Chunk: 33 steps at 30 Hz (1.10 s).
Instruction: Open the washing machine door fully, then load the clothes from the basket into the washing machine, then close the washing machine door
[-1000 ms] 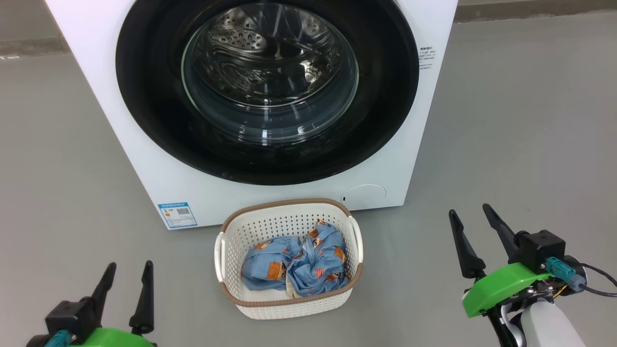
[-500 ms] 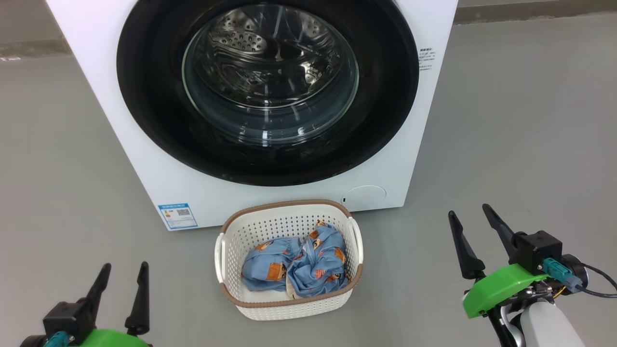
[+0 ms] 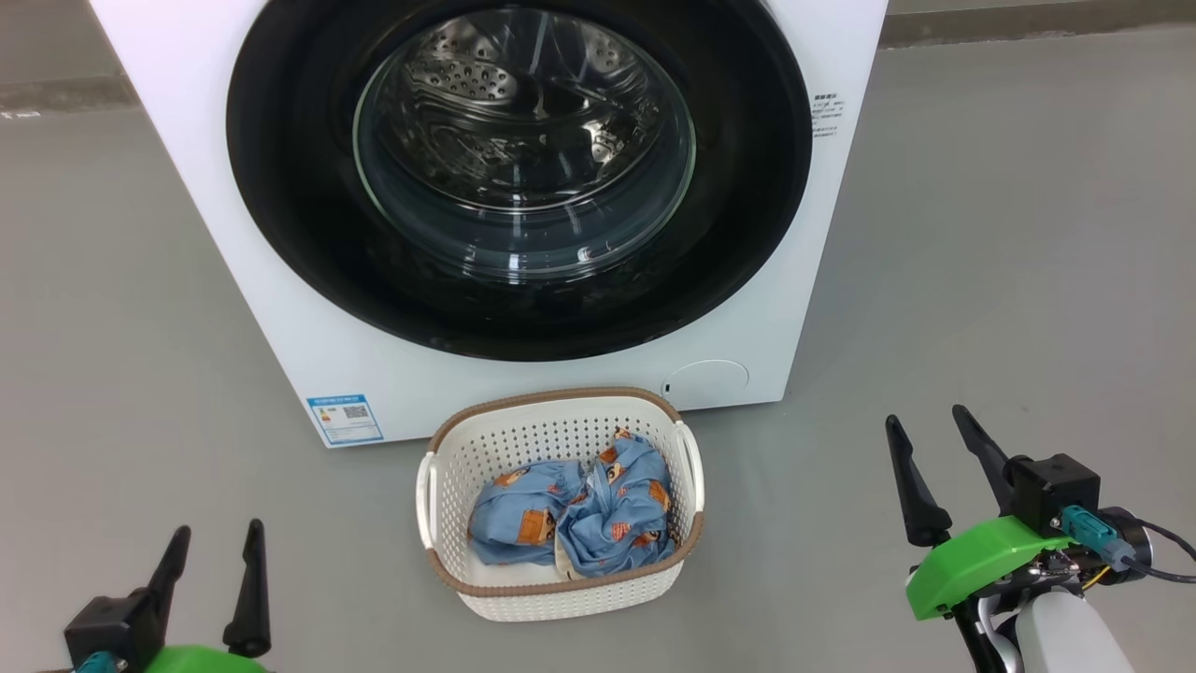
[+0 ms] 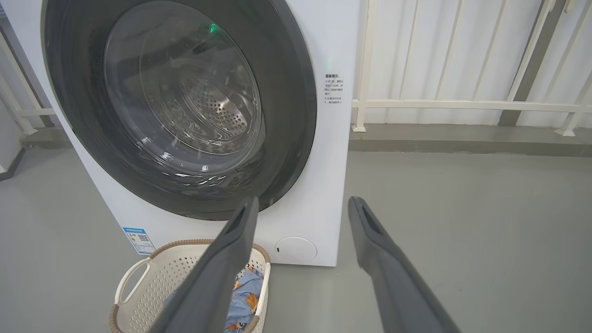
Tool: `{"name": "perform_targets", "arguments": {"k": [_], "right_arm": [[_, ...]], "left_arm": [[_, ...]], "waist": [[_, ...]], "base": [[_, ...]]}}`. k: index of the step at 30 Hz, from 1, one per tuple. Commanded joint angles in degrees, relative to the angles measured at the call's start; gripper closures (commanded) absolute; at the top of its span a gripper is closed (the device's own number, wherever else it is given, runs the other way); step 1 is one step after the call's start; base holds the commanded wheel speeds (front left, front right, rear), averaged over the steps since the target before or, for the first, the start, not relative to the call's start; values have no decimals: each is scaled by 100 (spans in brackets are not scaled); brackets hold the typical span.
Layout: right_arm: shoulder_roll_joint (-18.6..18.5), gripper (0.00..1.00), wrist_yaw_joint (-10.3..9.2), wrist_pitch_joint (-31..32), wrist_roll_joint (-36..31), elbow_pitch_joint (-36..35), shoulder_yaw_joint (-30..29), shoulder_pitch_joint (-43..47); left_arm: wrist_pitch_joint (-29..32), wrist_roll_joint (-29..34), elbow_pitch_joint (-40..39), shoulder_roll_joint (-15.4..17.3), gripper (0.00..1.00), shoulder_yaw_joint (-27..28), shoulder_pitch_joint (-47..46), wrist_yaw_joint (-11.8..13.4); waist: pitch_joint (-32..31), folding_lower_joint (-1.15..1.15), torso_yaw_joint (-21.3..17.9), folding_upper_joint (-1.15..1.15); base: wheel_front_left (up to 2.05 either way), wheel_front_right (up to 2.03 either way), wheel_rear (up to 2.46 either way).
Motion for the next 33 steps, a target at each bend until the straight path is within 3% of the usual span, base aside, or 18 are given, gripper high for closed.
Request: {"name": "perform_targets", "arguments": {"k": [1,15,33], "right_arm": [[17,0,9,-69,-45,-105,103,-259],[82,0,9,-69,-125,-73,51,-286],[103,0,9,-69,-165,-123,5,-253]], "left_arm": [[-53,53,-80,107,0,235,-308,38],[-54,68,-21,-7,0,494,-364,7],[-54,154,121,25,0,380,-403,-17]], "waist": [[0,0,3,0],[5,0,1,0],[22,0,21,0]], "base": [[0,0,0],[0,0,0],[7,7,-13]]}}
